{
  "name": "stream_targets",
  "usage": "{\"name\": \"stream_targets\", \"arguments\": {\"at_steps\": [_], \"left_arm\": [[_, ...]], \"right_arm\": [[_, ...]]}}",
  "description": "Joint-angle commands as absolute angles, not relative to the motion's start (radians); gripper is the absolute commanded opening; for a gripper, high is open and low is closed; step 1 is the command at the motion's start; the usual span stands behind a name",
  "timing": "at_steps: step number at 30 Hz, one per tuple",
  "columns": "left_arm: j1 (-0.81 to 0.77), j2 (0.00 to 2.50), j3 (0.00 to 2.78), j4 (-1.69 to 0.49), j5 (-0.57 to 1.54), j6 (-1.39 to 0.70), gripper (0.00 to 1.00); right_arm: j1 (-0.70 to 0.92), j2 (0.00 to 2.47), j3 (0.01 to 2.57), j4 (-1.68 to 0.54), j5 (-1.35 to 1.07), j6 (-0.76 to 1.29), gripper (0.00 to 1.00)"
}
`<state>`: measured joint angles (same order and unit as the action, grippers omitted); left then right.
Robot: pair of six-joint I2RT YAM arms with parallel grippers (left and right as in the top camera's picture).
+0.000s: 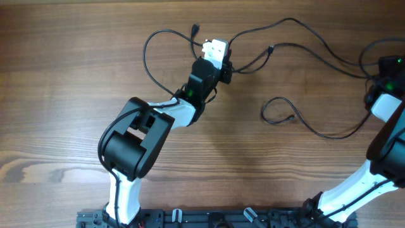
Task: Untangle cables
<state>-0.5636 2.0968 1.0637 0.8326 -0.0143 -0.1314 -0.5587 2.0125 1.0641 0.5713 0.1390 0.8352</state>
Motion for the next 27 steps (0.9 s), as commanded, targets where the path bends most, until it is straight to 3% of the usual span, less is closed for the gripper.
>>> {"name": "stream_targets", "arguments": {"at_steps": [1, 8, 16, 23, 27], "left_arm": [[-0.559, 2.108, 1.105, 0.842, -0.043, -0.108, 0.04], [-0.558, 2.091, 1.106, 0.729, -0.041, -0.112, 0.04], [-0.558, 1.872, 1.106, 0.197, 0.011, -0.112, 0.04], [-0.558, 1.673, 1.106, -0.353, 0.011, -0.112, 0.04], [-0.558, 1.673, 1.105, -0.496, 0.011, -0.112, 0.04]], "right_arm": [[-0.578, 2.026, 1.089, 0.583, 0.134, 0.809, 0.05], [-0.58, 2.022, 1.089, 0.572, -0.047, 0.645, 0.05], [-0.583, 1.991, 1.089, 0.414, -0.098, 0.397, 0.05], [-0.587, 1.991, 1.089, 0.337, -0.016, 0.392, 0.05], [-0.588, 1.991, 1.089, 0.314, -0.026, 0.366, 0.05]]}}
